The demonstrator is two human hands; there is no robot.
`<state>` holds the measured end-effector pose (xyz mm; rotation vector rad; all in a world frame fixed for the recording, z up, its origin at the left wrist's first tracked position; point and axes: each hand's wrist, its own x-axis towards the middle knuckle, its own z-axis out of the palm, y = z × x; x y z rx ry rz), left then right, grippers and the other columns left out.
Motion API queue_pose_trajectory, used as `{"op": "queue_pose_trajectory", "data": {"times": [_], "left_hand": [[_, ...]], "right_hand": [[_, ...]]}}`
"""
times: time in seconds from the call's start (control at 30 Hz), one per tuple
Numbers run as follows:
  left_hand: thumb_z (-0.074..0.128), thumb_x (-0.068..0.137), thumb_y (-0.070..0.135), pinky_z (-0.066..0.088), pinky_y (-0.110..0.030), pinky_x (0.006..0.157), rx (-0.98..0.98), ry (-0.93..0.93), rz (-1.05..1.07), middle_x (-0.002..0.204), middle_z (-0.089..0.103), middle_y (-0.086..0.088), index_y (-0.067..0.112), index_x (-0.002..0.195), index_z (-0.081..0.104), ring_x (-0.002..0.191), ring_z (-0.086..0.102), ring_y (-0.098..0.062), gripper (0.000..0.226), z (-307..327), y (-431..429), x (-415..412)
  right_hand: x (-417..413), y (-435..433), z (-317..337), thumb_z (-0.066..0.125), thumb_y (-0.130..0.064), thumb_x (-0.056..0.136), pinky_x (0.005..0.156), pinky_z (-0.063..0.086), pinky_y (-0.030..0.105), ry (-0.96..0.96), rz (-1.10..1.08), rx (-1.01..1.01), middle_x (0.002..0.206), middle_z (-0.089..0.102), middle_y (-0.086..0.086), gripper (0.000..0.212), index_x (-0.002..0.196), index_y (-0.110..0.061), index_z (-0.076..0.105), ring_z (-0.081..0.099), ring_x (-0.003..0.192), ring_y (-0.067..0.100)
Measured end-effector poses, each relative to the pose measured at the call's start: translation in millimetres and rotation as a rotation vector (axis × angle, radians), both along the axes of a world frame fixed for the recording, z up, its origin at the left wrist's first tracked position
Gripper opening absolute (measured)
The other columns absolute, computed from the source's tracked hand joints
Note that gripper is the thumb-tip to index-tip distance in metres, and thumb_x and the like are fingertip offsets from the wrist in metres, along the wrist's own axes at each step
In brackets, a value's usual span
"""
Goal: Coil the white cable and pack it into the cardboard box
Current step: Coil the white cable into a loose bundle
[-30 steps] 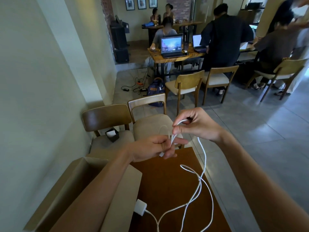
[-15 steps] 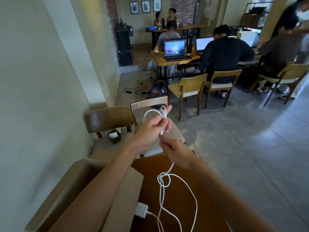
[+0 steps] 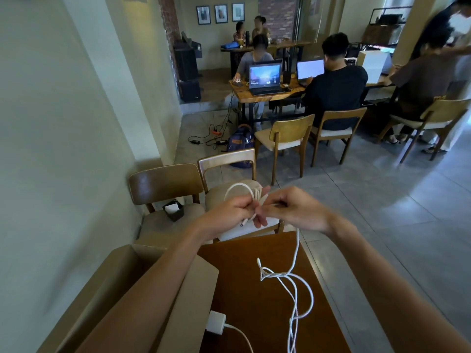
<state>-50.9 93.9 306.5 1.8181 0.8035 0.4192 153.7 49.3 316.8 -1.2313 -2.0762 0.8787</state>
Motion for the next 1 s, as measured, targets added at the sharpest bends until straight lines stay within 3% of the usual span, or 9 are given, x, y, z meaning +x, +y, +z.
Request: {"op": "queue_pose_trajectory", "data": {"times": [0.07,0.2,0.3,0.47,0.63,0.73,0.83,0.9,1.0], "left_hand": [[0.042,0.109,0.017,0.051,-0.021,0.085,-0.102,-0.04,-0.033,0.088,0.073,0.01,0.02,0.101,0.068,0.088,0.067,-0.007,0.028,-3,-2,-6],[0.038,0.109,0.015,0.043,-0.047,0.106,-0.233,-0.046,-0.19,0.084,0.065,0.005,-0.005,0.127,0.057,0.087,0.062,-0.013,0.033,-6,-8,-10],[0.035,0.108,0.017,0.037,-0.045,0.115,-0.309,-0.149,-0.317,0.083,0.057,0.002,0.008,0.155,0.036,0.082,0.056,-0.013,0.047,-2,-18,-5],[0.03,0.109,0.017,0.039,-0.044,0.113,-0.271,-0.375,-0.281,0.084,0.059,0.002,0.021,0.156,0.027,0.082,0.056,-0.013,0.047,12,-17,2],[0.041,0.106,0.033,0.052,-0.05,0.083,-0.158,-0.427,-0.009,0.086,0.06,-0.004,0.043,0.148,0.041,0.088,0.048,-0.029,0.043,19,-4,10],[0.036,0.111,0.027,0.048,-0.06,0.091,-0.05,-0.311,0.154,0.082,0.059,-0.002,0.029,0.156,0.033,0.079,0.053,-0.021,0.046,14,7,10],[0.034,0.112,0.03,0.047,-0.041,0.089,0.072,-0.175,0.217,0.08,0.058,0.003,0.04,0.133,0.05,0.076,0.054,-0.011,0.028,8,12,7],[0.032,0.112,0.03,0.045,-0.034,0.089,0.135,-0.102,0.246,0.082,0.058,0.002,0.047,0.113,0.048,0.079,0.055,-0.012,0.023,4,13,6],[0.032,0.112,0.03,0.042,-0.019,0.085,0.088,-0.018,0.216,0.084,0.059,0.003,0.042,0.136,0.038,0.085,0.058,-0.01,0.028,-4,15,4]], "right_hand": [[8,1,8,0.066,-0.022,0.1,0.084,0.051,0.012,0.102,0.028,-0.012,0.097,0.079,-0.009,0.016,0.1,-0.014,0.08,0.071,0.094,0.002],[17,8,12,0.069,-0.024,0.093,0.067,0.049,0.021,0.267,-0.065,0.056,0.076,0.066,0.005,0.013,0.091,-0.012,0.074,0.061,0.069,0.012],[10,13,7,0.068,-0.018,0.093,0.062,0.042,0.019,0.417,-0.114,0.14,0.074,0.053,0.016,0.017,0.089,-0.002,0.069,0.047,0.065,0.018],[-13,16,-19,0.06,0.005,0.099,0.071,0.054,0.021,0.566,-0.259,0.124,0.082,0.069,0.003,0.011,0.095,-0.003,0.067,0.066,0.075,0.009],[-41,14,-51,0.047,-0.002,0.106,0.056,0.048,0.021,0.414,-0.32,-0.054,0.073,0.066,-0.007,0.029,0.086,-0.015,0.065,0.059,0.063,0.008],[-50,9,-68,0.044,-0.022,0.111,0.054,0.047,0.015,0.213,-0.283,-0.063,0.071,0.066,-0.014,0.025,0.097,-0.027,0.064,0.058,0.057,0.0],[-50,4,-75,0.05,-0.025,0.108,0.061,0.05,0.015,-0.031,-0.233,0.052,0.085,0.07,-0.008,0.025,0.127,-0.022,0.067,0.063,0.07,0.0],[-48,2,-72,0.055,-0.027,0.106,0.075,0.056,0.022,-0.166,-0.217,0.133,0.101,0.076,-0.002,0.025,0.125,-0.019,0.069,0.068,0.083,0.006],[-40,-2,-57,0.06,-0.029,0.103,0.069,0.052,0.023,-0.245,-0.166,0.241,0.094,0.076,-0.003,0.02,0.112,-0.018,0.075,0.066,0.076,0.005]]}}
